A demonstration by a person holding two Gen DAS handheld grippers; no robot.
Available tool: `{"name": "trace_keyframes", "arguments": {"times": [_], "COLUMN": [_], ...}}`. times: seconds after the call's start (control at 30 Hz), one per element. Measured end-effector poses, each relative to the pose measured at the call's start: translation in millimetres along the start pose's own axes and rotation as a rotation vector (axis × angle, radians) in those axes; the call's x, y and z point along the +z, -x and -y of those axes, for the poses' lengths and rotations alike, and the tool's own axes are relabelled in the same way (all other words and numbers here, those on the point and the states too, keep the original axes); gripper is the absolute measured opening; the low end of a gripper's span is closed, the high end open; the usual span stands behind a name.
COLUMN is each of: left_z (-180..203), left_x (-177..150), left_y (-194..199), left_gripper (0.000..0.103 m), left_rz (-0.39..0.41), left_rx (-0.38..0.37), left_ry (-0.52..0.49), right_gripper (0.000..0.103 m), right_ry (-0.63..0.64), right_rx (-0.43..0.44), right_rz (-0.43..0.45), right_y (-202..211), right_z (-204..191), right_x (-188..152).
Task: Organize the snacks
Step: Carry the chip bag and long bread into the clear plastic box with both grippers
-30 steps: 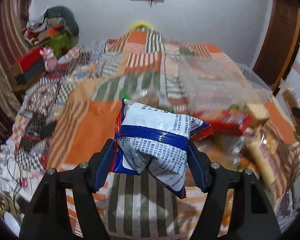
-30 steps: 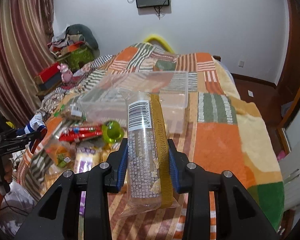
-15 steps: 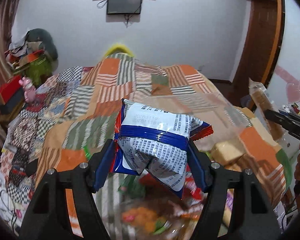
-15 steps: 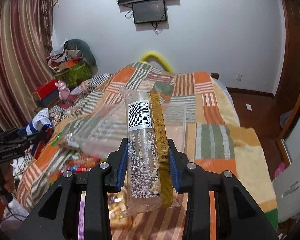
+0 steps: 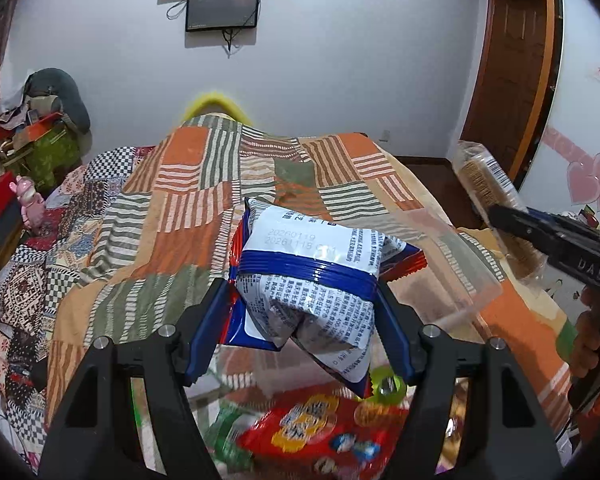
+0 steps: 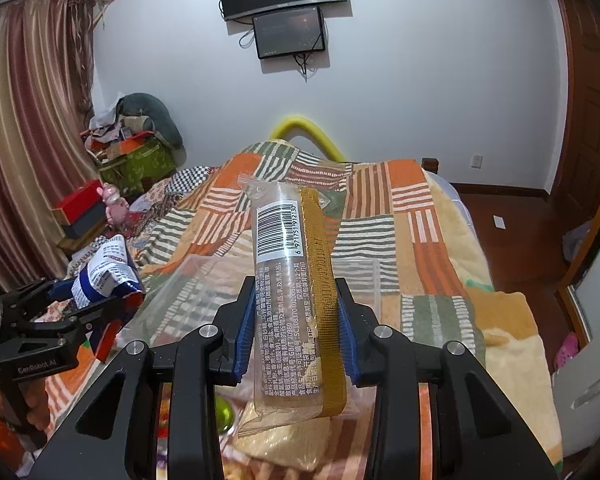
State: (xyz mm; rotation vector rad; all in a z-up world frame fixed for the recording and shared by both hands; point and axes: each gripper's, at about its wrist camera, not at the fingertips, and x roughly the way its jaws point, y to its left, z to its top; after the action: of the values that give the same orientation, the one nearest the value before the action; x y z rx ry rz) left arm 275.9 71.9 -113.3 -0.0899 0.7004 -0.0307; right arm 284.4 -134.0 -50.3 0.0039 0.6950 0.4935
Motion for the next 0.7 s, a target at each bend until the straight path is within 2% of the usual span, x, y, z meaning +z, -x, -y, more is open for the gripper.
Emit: {"name": "trace_keyframes", "arguments": {"times": [0.37, 0.7], "left_z": [9, 12], "left_x": [5, 1], "left_y": [-69, -101], "left_gripper": [0.070, 0.072], "left_rz": [-0.137, -0.222], "left_rx": [-0.025, -0.028], "left_ry": [0.003, -0.008], "right_gripper": [0.033, 0.033], "right_ry": [-0.018, 0.001], "right_rx": [0.001, -0.001], "right_rz": [-0.097, -0.194], "right_y": [-41, -67], "right_z": [2, 3], "right_x": [-2, -13]}}
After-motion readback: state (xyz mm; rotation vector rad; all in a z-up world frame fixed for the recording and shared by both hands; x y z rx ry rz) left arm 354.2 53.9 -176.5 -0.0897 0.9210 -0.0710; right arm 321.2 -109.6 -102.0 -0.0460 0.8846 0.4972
